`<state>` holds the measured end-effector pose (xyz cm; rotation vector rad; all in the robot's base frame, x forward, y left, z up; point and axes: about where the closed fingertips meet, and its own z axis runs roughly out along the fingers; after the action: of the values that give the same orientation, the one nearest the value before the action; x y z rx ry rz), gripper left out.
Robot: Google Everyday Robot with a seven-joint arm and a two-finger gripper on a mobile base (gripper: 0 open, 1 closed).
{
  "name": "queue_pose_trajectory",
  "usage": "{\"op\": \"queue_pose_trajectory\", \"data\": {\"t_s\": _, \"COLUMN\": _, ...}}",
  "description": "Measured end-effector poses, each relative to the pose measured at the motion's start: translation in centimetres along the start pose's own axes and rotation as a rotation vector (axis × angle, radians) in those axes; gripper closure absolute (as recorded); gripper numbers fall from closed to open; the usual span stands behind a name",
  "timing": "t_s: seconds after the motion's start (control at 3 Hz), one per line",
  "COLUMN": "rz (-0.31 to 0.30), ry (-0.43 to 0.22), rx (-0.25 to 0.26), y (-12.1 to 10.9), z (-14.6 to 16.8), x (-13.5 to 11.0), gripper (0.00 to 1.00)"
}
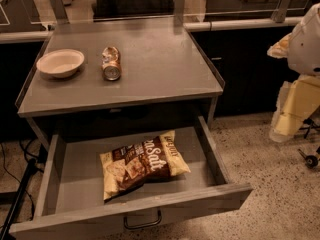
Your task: Pick brown chip bag from top drawer and place on counter
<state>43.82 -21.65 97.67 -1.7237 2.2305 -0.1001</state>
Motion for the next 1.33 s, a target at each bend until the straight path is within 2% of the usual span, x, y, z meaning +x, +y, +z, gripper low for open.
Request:
{"op": "queue_pose_trajectory", "data": {"t_s": 0.33, "rz": 0.000, "ry": 0.000, "rx": 0.000, "y": 0.0, "z": 0.0, "x": 0.0, "gripper": 0.00}}
{"op": "queue_pose_trajectory", "data": {"t_s": 0.67, "rz": -0.053, "ry": -0.082, "rx": -0.027, "y": 0.5, "z": 0.2, "x": -1.1, "gripper": 0.00}}
{"op": "queue_pose_trajectory", "data": {"t_s": 1.0, "rz": -0.173, "ry": -0.181, "rx": -0.069, "y": 1.0, "z": 0.6, "x": -4.7, "gripper": 0.00}}
{"op": "queue_pose_trajectory", "data": {"t_s": 1.33, "rz": -0.266, "ry": -0.235, "rx": -0.094, "y": 1.0, "z": 1.0, "x": -8.2, "gripper": 0.00}}
